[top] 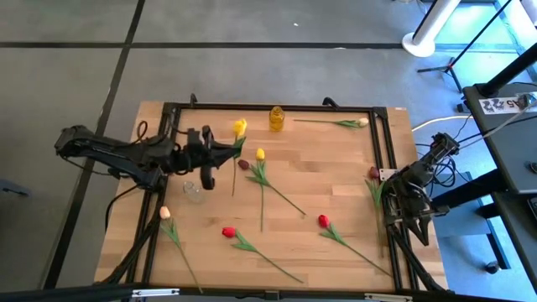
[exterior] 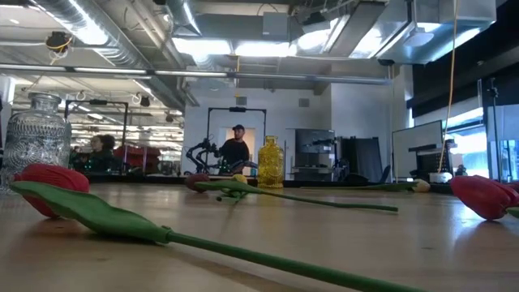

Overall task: Sort flowers into vase by color
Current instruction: Put top yellow flower into the transparent vase

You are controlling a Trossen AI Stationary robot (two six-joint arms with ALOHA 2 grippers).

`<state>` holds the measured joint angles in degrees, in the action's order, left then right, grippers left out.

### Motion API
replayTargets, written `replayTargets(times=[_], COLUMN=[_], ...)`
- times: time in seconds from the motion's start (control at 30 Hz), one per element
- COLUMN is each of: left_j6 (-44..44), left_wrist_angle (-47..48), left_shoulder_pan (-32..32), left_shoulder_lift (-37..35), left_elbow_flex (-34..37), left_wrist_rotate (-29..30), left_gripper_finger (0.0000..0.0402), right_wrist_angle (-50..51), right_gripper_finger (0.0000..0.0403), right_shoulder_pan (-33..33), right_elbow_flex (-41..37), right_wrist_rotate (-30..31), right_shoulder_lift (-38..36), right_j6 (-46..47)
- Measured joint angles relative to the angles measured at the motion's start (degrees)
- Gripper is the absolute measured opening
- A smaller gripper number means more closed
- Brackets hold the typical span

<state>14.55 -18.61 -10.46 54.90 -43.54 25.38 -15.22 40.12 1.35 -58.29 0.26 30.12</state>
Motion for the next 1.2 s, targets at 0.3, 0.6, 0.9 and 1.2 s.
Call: replayTargets(times=[0.3, 0.6, 0.9, 1.2], left_j6=[-3.2, -3.2, 2.1, -0.5], left_wrist_angle=[5.8, 28.5, 37.8, 46.0], left_shoulder_pan=[-4.4, -15.6, -21.4, -28.2], left_shoulder_lift=[8.7, 7.1, 2.3, -4.1], left_elbow_flex=[-10.9, -22.1, -22.2, -22.2], left_wrist_rotate=[6.3, 25.3, 24.2, 24.9], left_gripper_finger=[0.0002, 0.0001, 0.0001, 0.0001], right_wrist_angle=[-1.5, -6.0, -13.7, -16.5], right_gripper_finger=[0.0021, 0.0021, 0.0021, 0.0021], right_shoulder_pan=[0.0, 0.0, 0.0, 0.0], right_elbow_flex=[0.0, 0.0, 0.1, 0.1], right_wrist_rotate=[15.3, 43.4, 92.7, 112.0], right_shoulder_lift=[0.1, 0.2, 0.2, 9.2], right_j6=[-11.4, -24.1, -15.7, 23.6])
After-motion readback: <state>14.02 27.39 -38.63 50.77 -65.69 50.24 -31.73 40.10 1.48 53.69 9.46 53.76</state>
